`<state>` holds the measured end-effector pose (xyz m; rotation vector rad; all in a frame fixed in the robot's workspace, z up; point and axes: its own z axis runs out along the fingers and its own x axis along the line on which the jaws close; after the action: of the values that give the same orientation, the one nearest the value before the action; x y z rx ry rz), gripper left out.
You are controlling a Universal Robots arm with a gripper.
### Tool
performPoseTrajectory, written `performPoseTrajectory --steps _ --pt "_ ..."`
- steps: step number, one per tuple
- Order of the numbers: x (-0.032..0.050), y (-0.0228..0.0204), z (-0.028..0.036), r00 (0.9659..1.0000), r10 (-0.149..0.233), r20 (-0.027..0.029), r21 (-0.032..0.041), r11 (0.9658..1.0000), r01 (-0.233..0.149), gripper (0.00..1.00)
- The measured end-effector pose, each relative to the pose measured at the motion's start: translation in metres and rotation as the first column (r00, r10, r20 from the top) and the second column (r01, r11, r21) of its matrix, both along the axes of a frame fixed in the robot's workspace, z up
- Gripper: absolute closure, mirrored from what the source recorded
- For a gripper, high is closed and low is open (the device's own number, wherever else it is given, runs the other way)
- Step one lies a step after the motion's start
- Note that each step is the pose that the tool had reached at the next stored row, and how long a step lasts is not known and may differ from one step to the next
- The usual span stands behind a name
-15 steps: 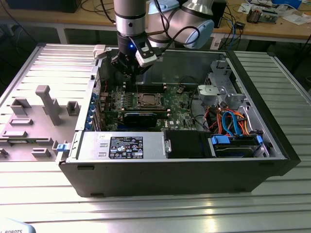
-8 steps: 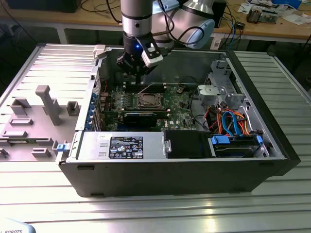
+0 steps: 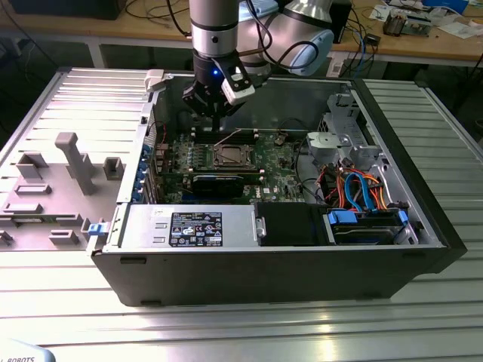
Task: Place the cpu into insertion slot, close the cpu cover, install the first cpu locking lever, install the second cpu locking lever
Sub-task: 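Install the first cpu locking lever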
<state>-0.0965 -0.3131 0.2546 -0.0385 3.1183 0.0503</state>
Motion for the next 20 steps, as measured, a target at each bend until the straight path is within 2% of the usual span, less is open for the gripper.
performPoseTrajectory --steps 16,17,19,20 --pt "0.0007 0.0001 -0.0005 1.0 0.0 0.0001 0.0002 1.0 0.0 0.89" --pt "0.0019 -0.0003 -0.0012 1.0 0.0 0.0002 0.0024 1.0 0.0 0.89" --pt "0.0043 -0.0013 -0.0027 1.0 -0.001 -0.0001 0.0158 0.9999 0.001 0.89" --pt "0.0058 -0.0014 -0.0039 1.0 -0.001 0.0001 0.0202 0.9998 0.001 0.89"
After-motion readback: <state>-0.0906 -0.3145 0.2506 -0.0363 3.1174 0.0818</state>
